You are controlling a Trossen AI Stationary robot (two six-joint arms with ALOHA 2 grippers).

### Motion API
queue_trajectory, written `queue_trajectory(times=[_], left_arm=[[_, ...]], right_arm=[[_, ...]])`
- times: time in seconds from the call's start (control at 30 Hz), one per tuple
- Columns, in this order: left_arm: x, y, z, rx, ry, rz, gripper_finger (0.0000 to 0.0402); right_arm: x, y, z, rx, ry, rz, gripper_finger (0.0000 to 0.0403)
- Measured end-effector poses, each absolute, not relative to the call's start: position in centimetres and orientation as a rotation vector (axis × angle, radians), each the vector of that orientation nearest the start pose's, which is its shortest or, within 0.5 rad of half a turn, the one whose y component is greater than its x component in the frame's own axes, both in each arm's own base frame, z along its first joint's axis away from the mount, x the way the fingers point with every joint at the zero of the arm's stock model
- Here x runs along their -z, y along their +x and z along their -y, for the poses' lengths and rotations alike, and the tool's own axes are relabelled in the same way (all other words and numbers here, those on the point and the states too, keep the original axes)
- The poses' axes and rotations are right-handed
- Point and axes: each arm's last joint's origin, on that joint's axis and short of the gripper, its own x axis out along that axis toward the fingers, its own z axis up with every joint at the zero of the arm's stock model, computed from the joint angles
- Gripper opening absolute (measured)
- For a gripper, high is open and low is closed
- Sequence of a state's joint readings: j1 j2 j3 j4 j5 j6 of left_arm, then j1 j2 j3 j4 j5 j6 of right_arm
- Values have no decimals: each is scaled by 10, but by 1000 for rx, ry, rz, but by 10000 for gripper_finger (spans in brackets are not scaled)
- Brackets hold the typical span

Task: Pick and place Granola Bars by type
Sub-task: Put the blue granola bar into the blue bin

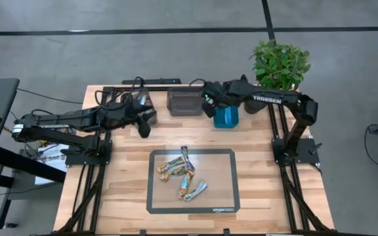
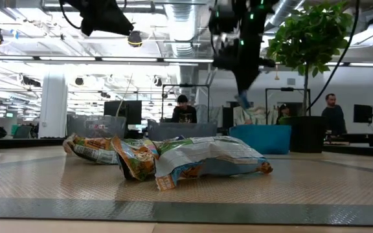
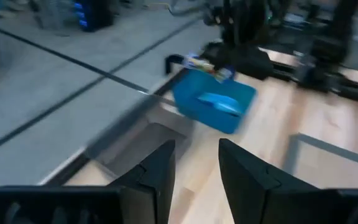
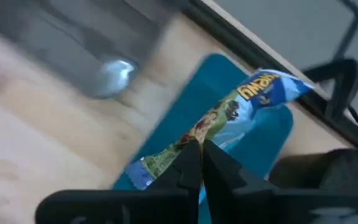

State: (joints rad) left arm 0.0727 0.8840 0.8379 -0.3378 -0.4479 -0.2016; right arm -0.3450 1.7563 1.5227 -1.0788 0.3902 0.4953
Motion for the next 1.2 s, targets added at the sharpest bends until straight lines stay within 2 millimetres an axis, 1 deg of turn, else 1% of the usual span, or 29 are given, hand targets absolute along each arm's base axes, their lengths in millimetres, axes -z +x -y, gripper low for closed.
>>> queue_trajectory(times=[0.13,0.2,0.27,0.37,0.47,0.6,0.73,0.8,0.97,1.07,1.13,1.2], left_arm=[[-321,185,-29,-567,-125,-330,114],[-321,185,-29,-567,-130,-330,114],[-321,185,-29,-564,-134,-331,114],[-320,185,-29,-560,-135,-333,114],[-320,185,-29,-555,-145,-334,114],[-320,185,-29,-554,-147,-335,114],[-320,185,-28,-527,-154,-339,114],[-320,186,-27,-479,-164,-345,114],[-318,188,-22,-284,-207,-377,114],[-316,187,-18,-158,-240,-415,114],[-313,186,-16,-108,-276,-461,114],[-308,183,-15,-85,-307,-513,114]], right_arm=[[-259,313,146,924,439,-1226,0],[-255,314,151,936,451,-1222,0],[-250,308,155,954,466,-1266,0],[-248,305,159,962,482,-1265,10],[-245,301,161,941,487,-1299,40],[-246,301,161,931,486,-1308,97],[-248,305,157,907,455,-1284,154],[-256,311,149,852,417,-1211,177],[-284,329,118,569,434,-1013,215],[-293,335,92,444,438,-979,221],[-294,339,71,401,434,-989,220],[-290,343,50,359,421,-1021,216]])
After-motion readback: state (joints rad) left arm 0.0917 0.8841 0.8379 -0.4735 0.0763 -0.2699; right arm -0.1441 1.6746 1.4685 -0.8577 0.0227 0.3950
